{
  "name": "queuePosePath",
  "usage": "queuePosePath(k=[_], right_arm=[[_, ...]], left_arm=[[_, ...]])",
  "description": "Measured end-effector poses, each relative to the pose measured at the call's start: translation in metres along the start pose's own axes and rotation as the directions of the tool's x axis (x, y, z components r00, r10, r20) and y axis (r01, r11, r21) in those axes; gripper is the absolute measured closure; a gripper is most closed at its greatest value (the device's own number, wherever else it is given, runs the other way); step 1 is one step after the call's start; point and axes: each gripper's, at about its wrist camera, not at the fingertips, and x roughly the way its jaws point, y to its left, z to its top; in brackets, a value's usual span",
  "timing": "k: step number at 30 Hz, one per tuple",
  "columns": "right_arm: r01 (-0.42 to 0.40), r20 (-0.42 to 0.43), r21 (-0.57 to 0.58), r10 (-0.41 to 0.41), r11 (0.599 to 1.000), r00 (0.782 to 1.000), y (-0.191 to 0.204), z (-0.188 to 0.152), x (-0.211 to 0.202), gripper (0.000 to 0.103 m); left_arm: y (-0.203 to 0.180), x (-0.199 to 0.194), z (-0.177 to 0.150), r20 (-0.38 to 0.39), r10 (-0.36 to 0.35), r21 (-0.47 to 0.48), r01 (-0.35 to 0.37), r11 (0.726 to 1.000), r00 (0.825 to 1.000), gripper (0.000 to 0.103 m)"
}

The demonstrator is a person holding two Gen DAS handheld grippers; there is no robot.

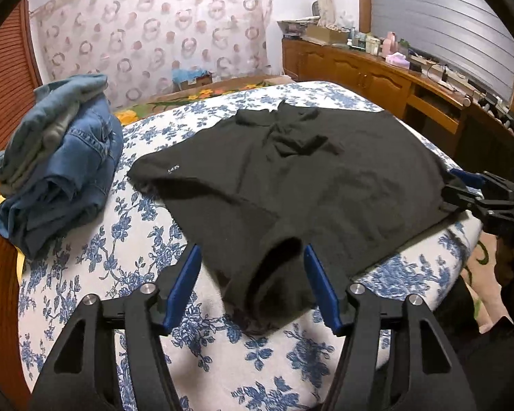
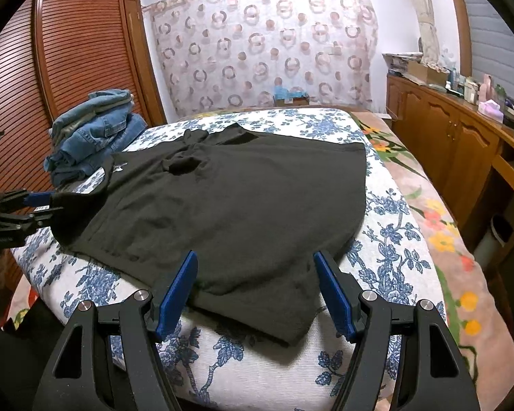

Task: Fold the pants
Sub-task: 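Fold the held side edge inward over the shirt body with left gripper, then open the left gripper and withdraw it from the folded side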

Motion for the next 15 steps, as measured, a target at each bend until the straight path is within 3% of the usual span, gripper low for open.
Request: queuePosePath(k=[3,4,15], right_arm=[[0.005,-0.004,-0.004,-0.005,1.000,1.000,-0.001,0.000,0.000,0.031],[0.007,-0.005,0.000,-0.007,1.000,1.000,-0.003,0.000,0.001,0.031],[0.028,0.001,0.031,-0.028,0.999,1.000,-0.017,-0.003,-0.008,0.031]], left_arm=[[0.001,0.005,0.002,-0.003,-0.015,-0.008,0.015,1.000,1.000,0.091],[-0.001,0.006,0.004,-0.002,-0.020,-0.001,0.020,1.000,1.000,0.095],[-0.056,-0.001,0.063,0.087,-0.141,0.126,0.129,0.984,0.986,0.098]])
